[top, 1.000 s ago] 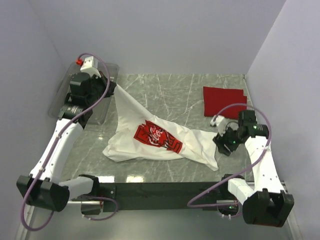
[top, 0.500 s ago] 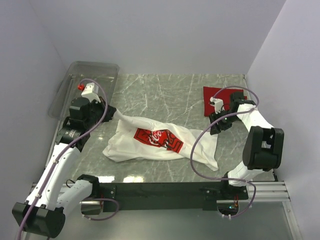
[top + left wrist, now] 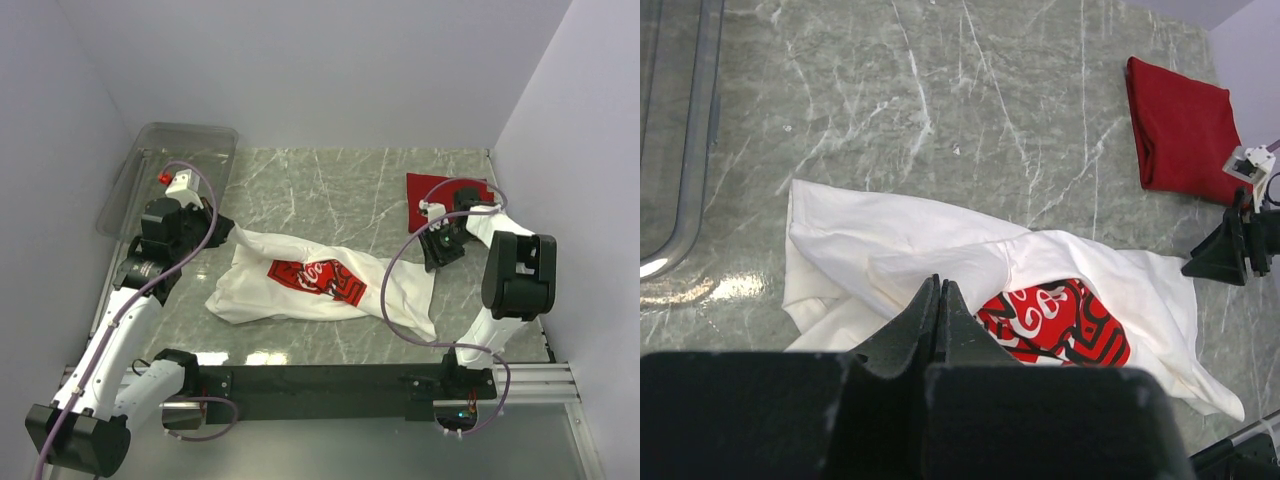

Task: Fold and stack the t-shirts
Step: Flatten the tshirt out

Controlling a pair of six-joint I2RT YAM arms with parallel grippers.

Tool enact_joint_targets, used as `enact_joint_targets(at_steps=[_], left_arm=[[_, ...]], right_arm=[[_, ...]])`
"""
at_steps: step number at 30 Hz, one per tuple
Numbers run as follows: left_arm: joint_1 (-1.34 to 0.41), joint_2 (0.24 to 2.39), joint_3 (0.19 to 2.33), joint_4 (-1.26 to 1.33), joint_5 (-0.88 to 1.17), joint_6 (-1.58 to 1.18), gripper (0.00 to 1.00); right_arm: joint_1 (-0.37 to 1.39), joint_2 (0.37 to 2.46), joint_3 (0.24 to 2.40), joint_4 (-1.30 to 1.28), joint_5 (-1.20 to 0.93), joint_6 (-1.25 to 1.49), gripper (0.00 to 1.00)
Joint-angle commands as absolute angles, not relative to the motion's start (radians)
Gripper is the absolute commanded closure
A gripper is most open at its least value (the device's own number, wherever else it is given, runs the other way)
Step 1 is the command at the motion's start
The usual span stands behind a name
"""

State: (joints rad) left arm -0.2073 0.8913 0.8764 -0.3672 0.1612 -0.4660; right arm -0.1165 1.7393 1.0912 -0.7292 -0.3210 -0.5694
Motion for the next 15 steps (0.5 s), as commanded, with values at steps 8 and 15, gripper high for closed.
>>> enact_joint_targets(at_steps=[8, 15], left_arm=[[-0.206, 0.887, 0.913, -0.331, 0.153, -0.465, 0.99], [-0.206, 0.922, 1.029, -0.324, 0.101, -0.459, 1.0]], right_arm=[[-0.107, 1.744, 1.088, -0.736, -0.324, -0.586, 0.78], [-0.117, 1.609, 1.164, -0.817, -0.38, -0.614, 1.0]])
